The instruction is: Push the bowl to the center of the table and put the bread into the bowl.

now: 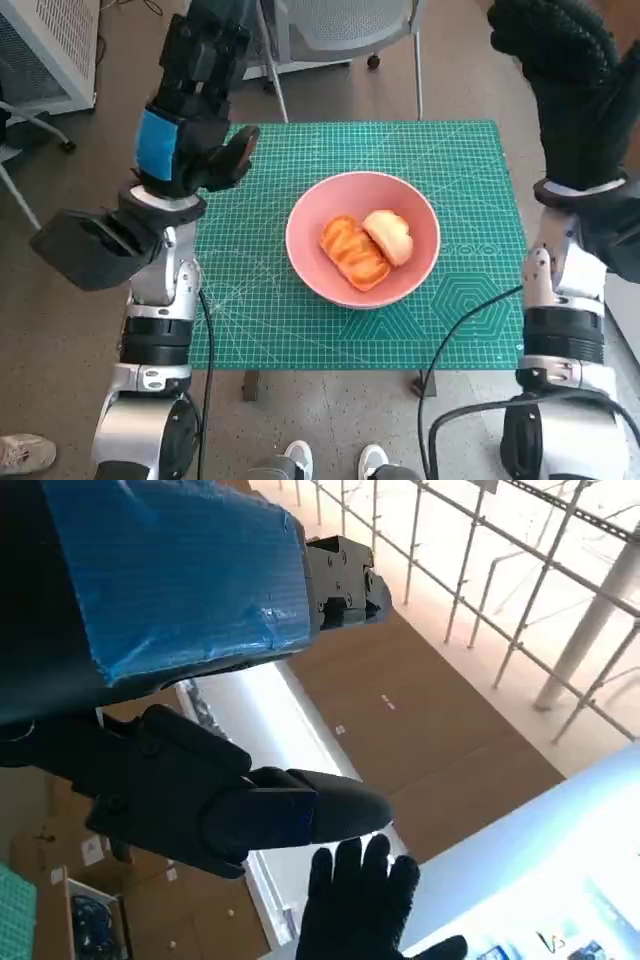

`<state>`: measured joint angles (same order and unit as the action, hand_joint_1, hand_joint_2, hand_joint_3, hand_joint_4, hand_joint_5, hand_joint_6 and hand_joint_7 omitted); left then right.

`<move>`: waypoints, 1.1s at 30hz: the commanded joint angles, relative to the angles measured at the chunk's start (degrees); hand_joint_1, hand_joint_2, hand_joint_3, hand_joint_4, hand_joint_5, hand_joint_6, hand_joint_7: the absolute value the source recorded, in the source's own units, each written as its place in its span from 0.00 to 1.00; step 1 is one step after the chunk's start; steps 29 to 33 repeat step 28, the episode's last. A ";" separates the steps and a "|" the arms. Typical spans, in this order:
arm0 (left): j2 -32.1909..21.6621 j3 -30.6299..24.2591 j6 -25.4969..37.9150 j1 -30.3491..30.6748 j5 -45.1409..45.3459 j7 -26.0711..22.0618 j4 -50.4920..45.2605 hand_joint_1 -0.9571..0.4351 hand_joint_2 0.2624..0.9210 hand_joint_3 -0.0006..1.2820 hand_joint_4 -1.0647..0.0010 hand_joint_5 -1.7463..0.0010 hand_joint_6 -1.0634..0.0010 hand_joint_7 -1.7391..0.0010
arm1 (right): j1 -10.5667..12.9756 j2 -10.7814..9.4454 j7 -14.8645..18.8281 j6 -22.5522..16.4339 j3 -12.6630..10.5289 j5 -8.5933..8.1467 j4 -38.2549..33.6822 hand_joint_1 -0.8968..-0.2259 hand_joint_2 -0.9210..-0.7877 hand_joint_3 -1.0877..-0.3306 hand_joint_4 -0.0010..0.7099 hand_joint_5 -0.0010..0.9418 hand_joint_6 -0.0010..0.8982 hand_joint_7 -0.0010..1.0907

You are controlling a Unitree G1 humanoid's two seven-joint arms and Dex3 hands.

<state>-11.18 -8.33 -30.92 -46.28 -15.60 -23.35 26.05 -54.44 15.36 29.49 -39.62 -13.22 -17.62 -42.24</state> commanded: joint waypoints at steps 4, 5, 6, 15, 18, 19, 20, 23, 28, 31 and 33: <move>-0.59 0.17 0.37 0.58 0.72 -0.17 -1.22 0.16 1.00 0.34 1.00 1.00 1.00 0.83 | 1.15 -0.28 -0.27 1.29 0.59 0.64 0.75 0.30 0.00 0.49 0.39 0.00 0.46 0.00; -0.64 0.18 0.49 0.61 0.75 -0.14 -1.32 0.16 1.00 0.34 1.00 1.00 1.00 0.83 | 1.20 -0.28 -0.24 1.38 0.61 0.60 0.82 0.30 0.00 0.49 0.39 0.00 0.46 0.00; -0.67 0.20 0.57 0.60 0.78 -0.11 -1.34 0.16 1.00 0.34 1.00 1.00 1.00 0.83 | 1.22 -0.26 -0.21 1.44 0.61 0.58 0.83 0.30 0.00 0.49 0.39 0.00 0.46 0.00; -1.04 0.26 1.13 0.44 1.01 -0.10 -1.60 0.16 1.00 0.34 1.00 1.00 1.00 0.84 | 1.32 -0.10 0.29 2.16 0.57 0.24 1.07 0.30 0.00 0.49 0.38 0.00 0.45 0.00; -1.04 0.32 1.20 0.41 1.04 -0.15 -1.59 0.17 1.00 0.34 1.00 1.00 1.00 0.84 | 1.37 -0.10 0.33 2.32 0.56 0.17 1.19 0.30 0.00 0.49 0.38 0.00 0.45 0.00; -1.03 0.34 1.24 0.41 1.02 -0.18 -1.61 0.17 1.00 0.34 1.00 1.00 1.00 0.84 | 1.40 -0.11 0.35 2.38 0.56 0.15 1.25 0.30 0.00 0.49 0.38 0.00 0.45 0.00; -1.01 0.41 1.29 0.44 1.04 -0.22 -1.70 0.17 1.00 0.34 1.00 1.00 1.00 0.84 | 1.45 -0.11 0.38 2.51 0.57 0.12 1.37 0.30 0.00 0.49 0.38 0.00 0.45 0.00; -0.94 0.55 1.46 0.47 1.08 -0.35 -1.64 0.17 1.00 0.35 1.00 1.00 1.00 0.84 | 1.51 -0.10 0.53 2.87 0.55 -0.01 1.53 0.30 0.00 0.49 0.38 0.00 0.45 0.00; -0.76 0.67 2.04 0.56 0.69 -0.60 -1.60 0.17 1.00 0.35 1.00 1.00 1.00 0.84 | 1.66 -0.23 0.51 3.07 0.65 0.09 1.80 0.30 0.00 0.49 0.38 0.00 0.45 0.00; -0.76 0.67 2.04 0.56 0.69 -0.60 -1.60 0.17 1.00 0.35 1.00 1.00 1.00 0.84 | 1.66 -0.23 0.51 3.07 0.65 0.09 1.80 0.30 0.00 0.49 0.38 0.00 0.45 0.00; -0.76 0.67 2.04 0.56 0.69 -0.60 -1.60 0.17 1.00 0.35 1.00 1.00 1.00 0.84 | 1.66 -0.23 0.51 3.07 0.65 0.09 1.80 0.30 0.00 0.49 0.38 0.00 0.45 0.00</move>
